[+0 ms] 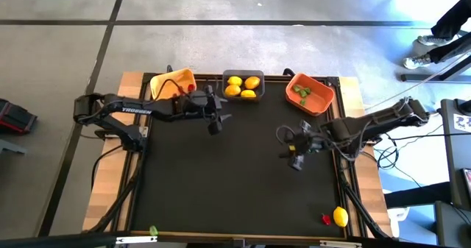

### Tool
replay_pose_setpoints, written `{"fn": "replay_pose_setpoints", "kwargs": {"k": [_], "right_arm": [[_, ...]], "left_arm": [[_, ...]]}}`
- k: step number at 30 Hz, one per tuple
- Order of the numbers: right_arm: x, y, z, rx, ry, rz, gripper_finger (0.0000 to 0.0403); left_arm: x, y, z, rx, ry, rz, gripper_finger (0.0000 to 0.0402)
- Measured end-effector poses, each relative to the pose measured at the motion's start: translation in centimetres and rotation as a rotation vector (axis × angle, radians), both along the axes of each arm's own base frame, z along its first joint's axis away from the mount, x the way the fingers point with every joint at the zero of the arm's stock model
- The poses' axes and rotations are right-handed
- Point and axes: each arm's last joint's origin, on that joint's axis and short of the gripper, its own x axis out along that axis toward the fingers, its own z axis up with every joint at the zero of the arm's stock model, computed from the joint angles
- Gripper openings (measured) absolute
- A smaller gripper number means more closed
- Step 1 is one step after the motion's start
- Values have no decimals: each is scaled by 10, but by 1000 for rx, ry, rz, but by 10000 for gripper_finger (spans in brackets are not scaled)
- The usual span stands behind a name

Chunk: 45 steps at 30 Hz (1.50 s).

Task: Sort produce into baskets
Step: Put the red chili pepper into the yellow bin

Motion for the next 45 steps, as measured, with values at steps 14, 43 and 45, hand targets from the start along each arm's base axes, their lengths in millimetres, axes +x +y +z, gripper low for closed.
{"fn": "replay_pose_setpoints", "kwargs": {"k": [14, 43, 45], "right_arm": [[-55, 64, -12, 295, 330, -113, 204], [-67, 145, -63, 397, 634, -170, 205], [-69, 151, -71, 364, 654, -159, 205]], "left_arm": [[9, -48, 0, -89, -32, -119, 279], [10, -64, -1, -89, -20, -170, 279], [10, -64, -1, -89, -15, -170, 279]]}}
